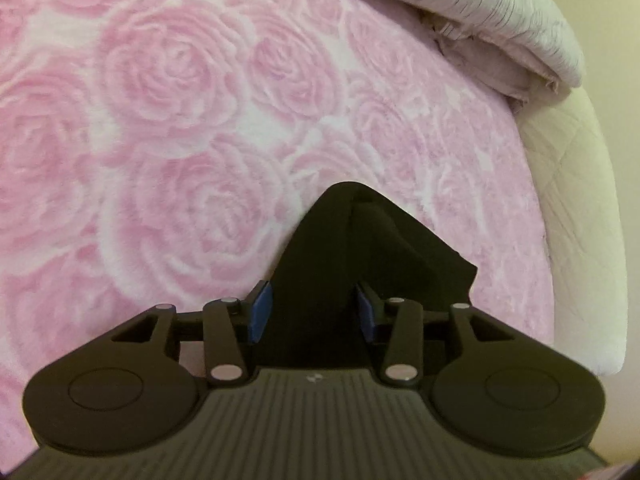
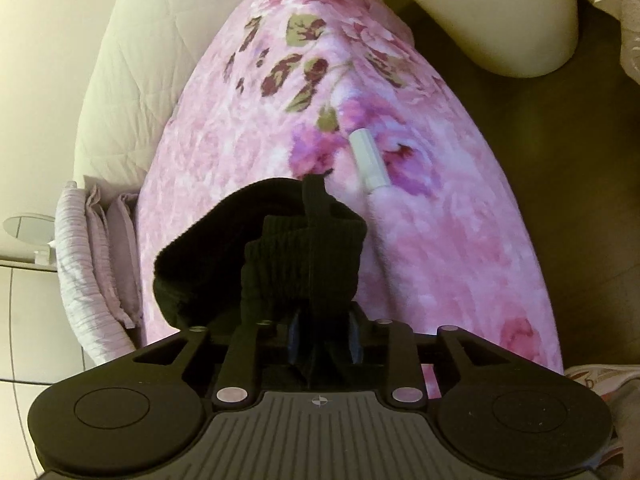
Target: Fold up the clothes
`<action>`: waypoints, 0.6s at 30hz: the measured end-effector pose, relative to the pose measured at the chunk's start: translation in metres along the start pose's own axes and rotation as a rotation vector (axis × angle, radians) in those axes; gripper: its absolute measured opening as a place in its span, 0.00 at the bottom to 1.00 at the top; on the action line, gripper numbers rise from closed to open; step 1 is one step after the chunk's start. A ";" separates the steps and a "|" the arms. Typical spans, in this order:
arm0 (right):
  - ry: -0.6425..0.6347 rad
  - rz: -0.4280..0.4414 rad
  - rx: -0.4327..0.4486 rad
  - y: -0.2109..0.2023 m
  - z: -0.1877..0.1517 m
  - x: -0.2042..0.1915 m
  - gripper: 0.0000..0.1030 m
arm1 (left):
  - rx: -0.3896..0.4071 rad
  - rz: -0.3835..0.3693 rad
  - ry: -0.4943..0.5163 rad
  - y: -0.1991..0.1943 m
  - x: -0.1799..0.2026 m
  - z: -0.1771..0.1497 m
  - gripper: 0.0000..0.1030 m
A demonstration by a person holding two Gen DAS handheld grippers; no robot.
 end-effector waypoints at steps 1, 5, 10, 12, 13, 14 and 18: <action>0.001 0.001 -0.001 0.000 0.000 -0.001 0.27 | -0.009 -0.009 0.014 0.005 0.001 -0.002 0.36; 0.000 -0.069 -0.053 0.014 -0.003 0.004 0.26 | -0.015 -0.033 0.059 0.004 0.001 -0.012 0.08; -0.182 -0.021 -0.014 0.012 -0.001 -0.057 0.05 | 0.082 -0.082 0.022 -0.052 -0.016 -0.004 0.06; -0.248 0.058 -0.006 0.012 -0.002 -0.104 0.05 | 0.150 -0.095 -0.006 -0.088 -0.027 0.007 0.05; -0.279 0.101 -0.002 0.013 -0.003 -0.128 0.04 | 0.191 -0.107 -0.033 -0.109 -0.035 0.015 0.05; -0.299 0.161 -0.001 0.016 -0.005 -0.156 0.04 | 0.240 -0.115 -0.061 -0.131 -0.042 0.023 0.05; -0.387 0.402 -0.011 0.025 -0.023 -0.272 0.04 | 0.529 -0.110 -0.123 -0.254 -0.074 0.057 0.05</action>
Point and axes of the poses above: each gripper's, at about its wrist camera, not at the fingertips, and y roughly the way its jaws point, x to its right, z to its top, the point moved 6 cm from there along y, roughly the way its jaws point, and after that the axes turned 7 degrees about -y, right-handed, at the moved point
